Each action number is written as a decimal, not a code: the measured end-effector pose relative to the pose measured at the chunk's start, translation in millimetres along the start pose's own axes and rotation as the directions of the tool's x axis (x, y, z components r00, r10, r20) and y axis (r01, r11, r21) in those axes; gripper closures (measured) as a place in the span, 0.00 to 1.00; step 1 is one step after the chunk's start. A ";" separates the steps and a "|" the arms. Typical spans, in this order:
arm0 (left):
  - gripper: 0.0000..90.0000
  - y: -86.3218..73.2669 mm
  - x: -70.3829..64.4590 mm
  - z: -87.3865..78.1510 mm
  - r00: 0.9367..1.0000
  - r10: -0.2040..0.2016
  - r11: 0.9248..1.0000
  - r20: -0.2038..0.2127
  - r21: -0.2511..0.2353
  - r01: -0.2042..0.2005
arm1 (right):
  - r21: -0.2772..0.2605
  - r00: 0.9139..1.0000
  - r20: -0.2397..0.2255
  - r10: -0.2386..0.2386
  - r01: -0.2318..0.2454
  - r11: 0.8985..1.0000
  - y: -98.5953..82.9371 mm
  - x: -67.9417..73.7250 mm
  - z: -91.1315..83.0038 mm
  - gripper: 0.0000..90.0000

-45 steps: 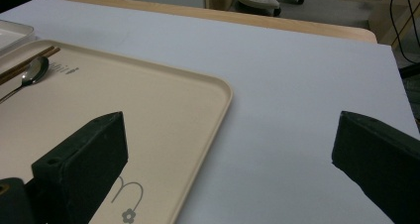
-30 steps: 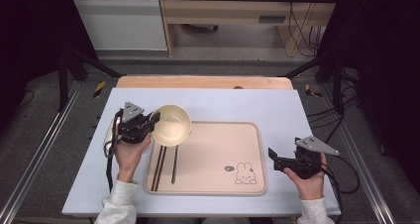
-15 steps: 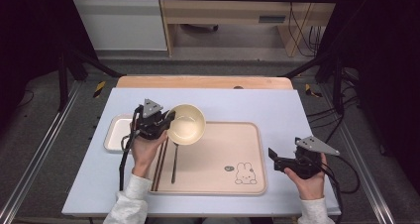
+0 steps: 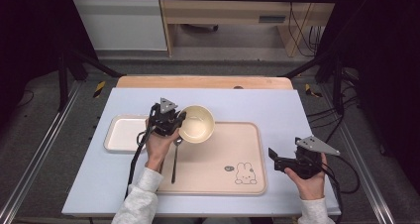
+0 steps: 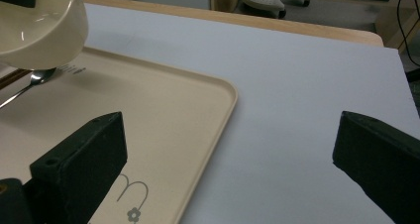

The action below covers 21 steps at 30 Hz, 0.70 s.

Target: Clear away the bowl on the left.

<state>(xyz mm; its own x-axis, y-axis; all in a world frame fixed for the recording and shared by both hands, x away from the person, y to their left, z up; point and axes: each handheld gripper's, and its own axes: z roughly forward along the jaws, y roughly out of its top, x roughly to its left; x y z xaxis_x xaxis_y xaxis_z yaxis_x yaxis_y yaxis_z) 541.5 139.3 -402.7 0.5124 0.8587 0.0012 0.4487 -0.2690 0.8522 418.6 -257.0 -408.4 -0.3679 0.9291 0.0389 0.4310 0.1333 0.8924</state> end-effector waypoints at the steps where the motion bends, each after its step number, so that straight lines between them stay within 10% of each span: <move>1: 0.92 -0.3 0.5 2.7 1.000 0.000 1.000 0.001 0.007 0.000 | -0.001 1.000 -0.002 0.001 -0.001 1.000 0.0 0.2 0.1 0.01; 21: 0.92 -14.5 8.2 35.4 0.999 -0.033 0.995 -0.009 0.093 0.033 | -0.007 1.000 0.001 0.007 -0.007 1.000 0.5 -1.3 -1.3 0.01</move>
<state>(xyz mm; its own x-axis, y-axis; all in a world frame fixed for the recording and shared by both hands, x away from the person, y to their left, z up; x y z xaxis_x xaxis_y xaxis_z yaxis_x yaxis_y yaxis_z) 565.1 134.9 -433.5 0.4910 0.8709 -0.0219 0.5319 -0.2798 0.7992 418.2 -258.6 -407.4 -0.3637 0.9304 0.0448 0.4283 0.1243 0.8951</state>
